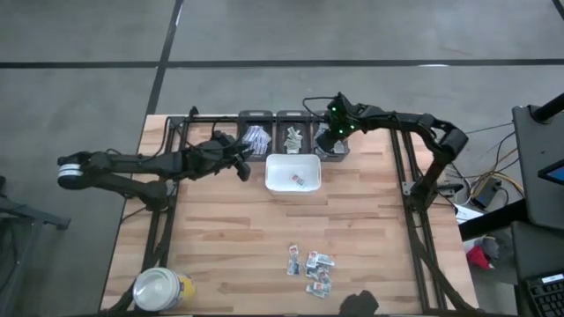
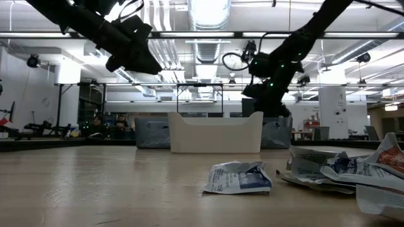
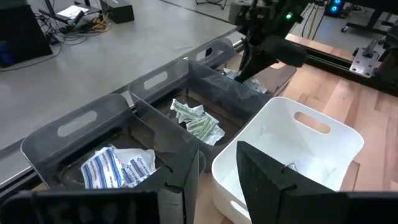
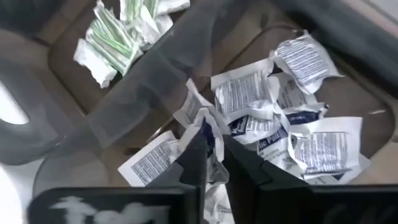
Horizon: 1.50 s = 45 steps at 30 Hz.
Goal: Pick & Place First Aid Supplies
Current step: Put the white alcohol pad into the right black bin
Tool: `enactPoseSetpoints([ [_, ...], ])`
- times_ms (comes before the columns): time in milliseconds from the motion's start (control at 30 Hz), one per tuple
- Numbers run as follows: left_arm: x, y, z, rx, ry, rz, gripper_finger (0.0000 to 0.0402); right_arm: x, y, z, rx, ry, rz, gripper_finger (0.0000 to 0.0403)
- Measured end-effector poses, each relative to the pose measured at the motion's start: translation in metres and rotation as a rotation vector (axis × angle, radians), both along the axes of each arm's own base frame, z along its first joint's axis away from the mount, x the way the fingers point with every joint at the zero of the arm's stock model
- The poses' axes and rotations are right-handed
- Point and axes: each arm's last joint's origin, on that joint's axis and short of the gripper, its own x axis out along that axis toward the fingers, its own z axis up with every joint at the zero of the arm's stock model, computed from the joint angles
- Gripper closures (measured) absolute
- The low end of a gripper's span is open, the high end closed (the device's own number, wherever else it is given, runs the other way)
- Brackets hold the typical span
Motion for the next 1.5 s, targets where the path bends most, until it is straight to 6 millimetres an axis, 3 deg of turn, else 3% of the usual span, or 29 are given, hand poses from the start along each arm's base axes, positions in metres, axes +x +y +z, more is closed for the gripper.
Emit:
enactPoseSetpoints([
  [300, 0.001, -0.001, 0.000, 0.000, 0.009, -0.055, 0.0294, 0.018, -0.015, 0.016, 0.021, 0.011, 0.028, 0.0281],
  [633, 0.001, -0.001, 0.000, 0.003, 0.012, -0.057, 0.0294, 0.002, 0.002, 0.058, 0.024, 0.054, 0.078, 0.0253],
  [833, 0.001, -0.001, 0.000, 0.003, 0.012, -0.057, 0.0294, -0.009, 0.046, 0.086, 0.008, 0.041, 0.171, 0.0261],
  [1100, 0.001, -0.002, 0.000, -0.051, -0.024, -0.050, 0.0294, -0.019, 0.130, 0.113, -0.043, -0.066, 0.380, 0.0271],
  [1300, 0.002, -0.005, -0.001, -0.110, -0.044, -0.132, 0.0294, -0.038, 0.181, 0.113, -0.002, -0.120, 0.472, 0.0266],
  [1500, 0.005, -0.014, -0.001, -0.165, -0.055, -0.254, 0.0294, -0.060, 0.213, 0.096, 0.073, -0.127, 0.502, 0.0274],
])
